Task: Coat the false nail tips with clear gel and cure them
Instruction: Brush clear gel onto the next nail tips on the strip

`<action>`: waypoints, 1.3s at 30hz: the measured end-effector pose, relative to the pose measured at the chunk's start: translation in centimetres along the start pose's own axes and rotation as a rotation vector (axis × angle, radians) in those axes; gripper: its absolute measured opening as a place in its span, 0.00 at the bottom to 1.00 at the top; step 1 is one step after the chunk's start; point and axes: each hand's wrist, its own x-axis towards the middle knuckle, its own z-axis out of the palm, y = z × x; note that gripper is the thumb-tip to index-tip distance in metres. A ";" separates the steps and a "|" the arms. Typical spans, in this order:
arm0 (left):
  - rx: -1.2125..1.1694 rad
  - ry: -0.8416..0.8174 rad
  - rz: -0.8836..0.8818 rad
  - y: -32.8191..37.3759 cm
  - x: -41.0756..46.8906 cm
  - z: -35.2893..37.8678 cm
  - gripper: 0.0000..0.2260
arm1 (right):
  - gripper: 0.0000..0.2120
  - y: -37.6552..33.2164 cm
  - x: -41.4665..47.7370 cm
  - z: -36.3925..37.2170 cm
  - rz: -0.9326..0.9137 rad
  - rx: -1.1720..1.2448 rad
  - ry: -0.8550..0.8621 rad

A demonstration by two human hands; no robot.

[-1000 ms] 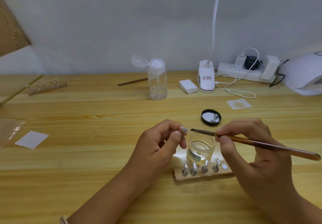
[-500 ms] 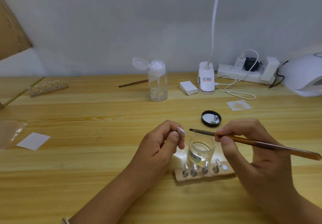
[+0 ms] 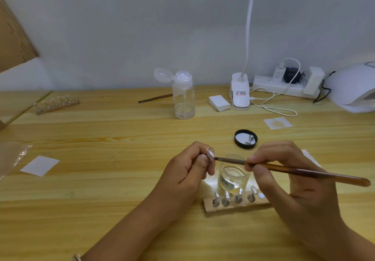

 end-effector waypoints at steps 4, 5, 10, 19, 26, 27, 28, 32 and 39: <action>0.012 -0.009 0.005 0.0 0.0 0.0 0.09 | 0.05 -0.1 0.0 0.1 0.017 -0.024 -0.010; 0.016 -0.010 0.007 0.1 0.0 0.0 0.09 | 0.05 -0.2 0.0 0.1 0.033 -0.035 -0.002; 0.026 -0.004 0.012 0.1 0.0 0.0 0.09 | 0.06 -0.1 0.2 -0.1 0.097 0.007 0.035; 0.054 -0.010 0.022 0.1 0.1 0.0 0.09 | 0.05 -0.2 0.2 0.0 0.068 -0.010 0.004; 0.084 -0.032 0.027 0.2 0.0 0.0 0.09 | 0.05 -0.3 0.1 -0.2 0.101 0.107 -0.001; 0.087 -0.034 0.029 0.2 0.1 0.0 0.09 | 0.04 -0.4 0.1 -0.1 0.099 0.111 -0.013; 0.089 -0.034 0.032 0.2 0.1 0.0 0.09 | 0.04 -0.4 0.0 0.0 0.098 0.108 -0.023; 0.094 -0.030 0.038 0.1 0.1 0.0 0.09 | 0.05 -0.3 0.1 0.0 0.105 0.060 -0.008; 0.078 -0.028 0.026 0.1 0.0 0.0 0.10 | 0.04 -0.3 0.0 -0.1 0.127 0.077 0.026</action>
